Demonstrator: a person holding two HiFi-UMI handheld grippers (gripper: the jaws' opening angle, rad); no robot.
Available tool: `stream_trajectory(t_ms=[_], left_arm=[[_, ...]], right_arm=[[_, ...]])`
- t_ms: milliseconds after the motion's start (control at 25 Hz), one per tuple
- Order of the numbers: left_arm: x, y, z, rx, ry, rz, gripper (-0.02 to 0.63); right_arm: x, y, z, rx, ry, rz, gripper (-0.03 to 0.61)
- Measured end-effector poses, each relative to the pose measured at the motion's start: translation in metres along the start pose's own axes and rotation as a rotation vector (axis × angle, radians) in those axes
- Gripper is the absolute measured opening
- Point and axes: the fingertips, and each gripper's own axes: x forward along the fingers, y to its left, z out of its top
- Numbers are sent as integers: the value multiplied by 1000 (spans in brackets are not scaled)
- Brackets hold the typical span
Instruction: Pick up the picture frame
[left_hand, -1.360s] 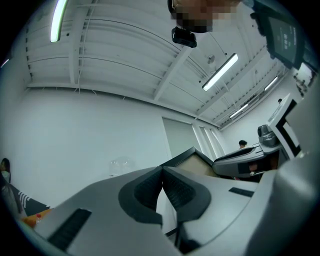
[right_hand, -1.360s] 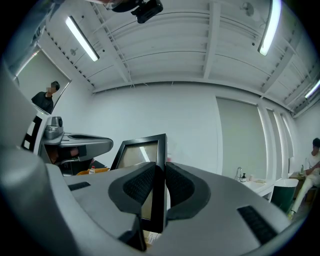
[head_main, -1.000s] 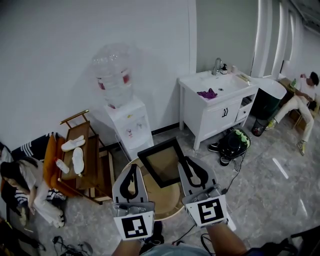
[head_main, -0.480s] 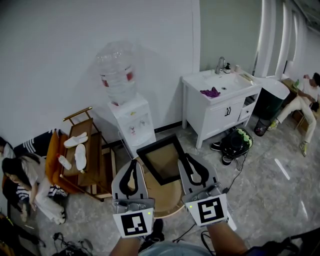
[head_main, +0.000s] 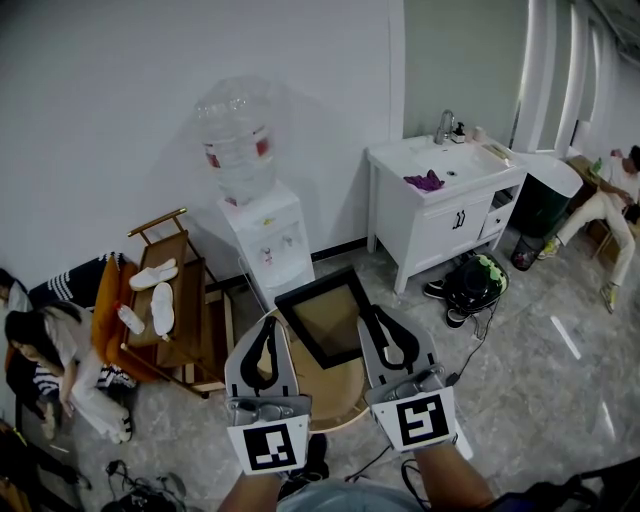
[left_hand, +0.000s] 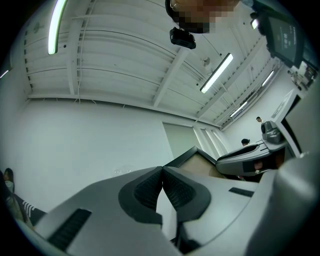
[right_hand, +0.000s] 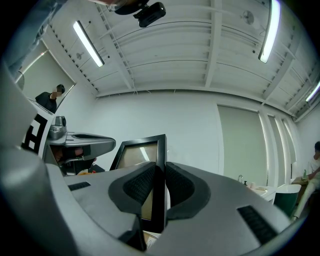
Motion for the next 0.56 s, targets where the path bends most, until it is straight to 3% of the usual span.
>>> stream_trajectory(t_ms=[560], left_arm=[[5,-1,-9,-5,13,6,15]], right_arm=[[4,-3,-8,4,5,5,78]])
